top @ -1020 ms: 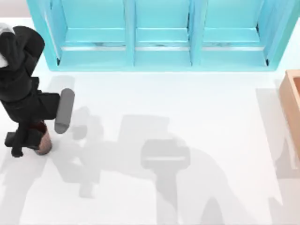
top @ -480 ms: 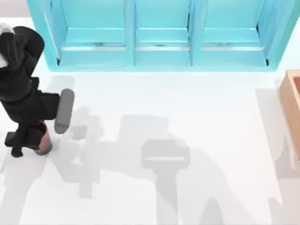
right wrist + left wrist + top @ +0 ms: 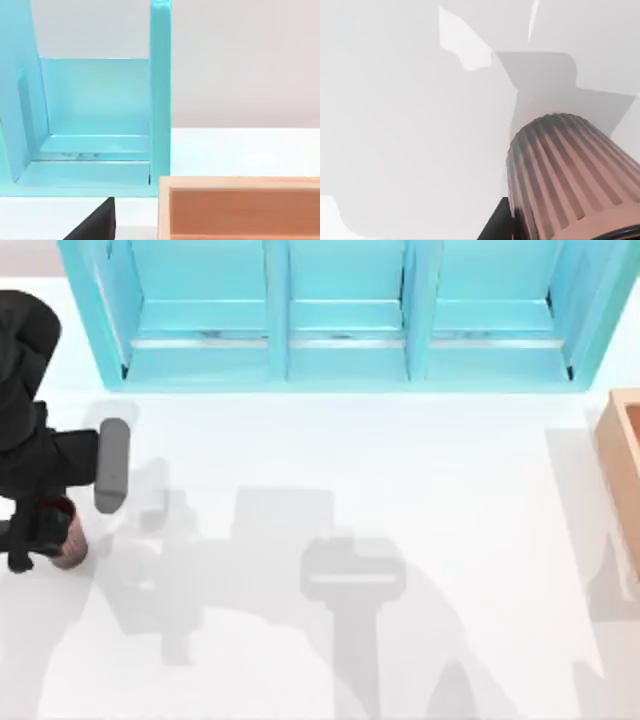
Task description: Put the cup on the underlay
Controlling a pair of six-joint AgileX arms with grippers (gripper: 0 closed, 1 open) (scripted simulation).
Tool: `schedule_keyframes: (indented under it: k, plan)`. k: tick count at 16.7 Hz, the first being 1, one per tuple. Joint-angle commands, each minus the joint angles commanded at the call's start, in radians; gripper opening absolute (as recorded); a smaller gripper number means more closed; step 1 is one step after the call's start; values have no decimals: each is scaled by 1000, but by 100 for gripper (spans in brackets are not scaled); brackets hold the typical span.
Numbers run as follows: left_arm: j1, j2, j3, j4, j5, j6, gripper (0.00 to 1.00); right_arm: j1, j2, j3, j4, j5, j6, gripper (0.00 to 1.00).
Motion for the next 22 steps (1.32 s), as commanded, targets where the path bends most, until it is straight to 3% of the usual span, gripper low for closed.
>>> schedule_keyframes:
  k: [3,9,12,19,22]
  plan:
    - [134,-57,-13,-47,9,-159,0,0,0,0,0,0,0,100]
    - [470,-200,-59,-170,29,-625,0,0,0,0,0,0,0,100]
    - [595,-266,-73,-210,40,-765,0,0,0,0,0,0,0,100]
    - [632,-287,-77,-217,43,-805,0,0,0,0,0,0,0,100]
    - [631,-266,-136,-145,44,-808,0,0,0,0,0,0,0,100]
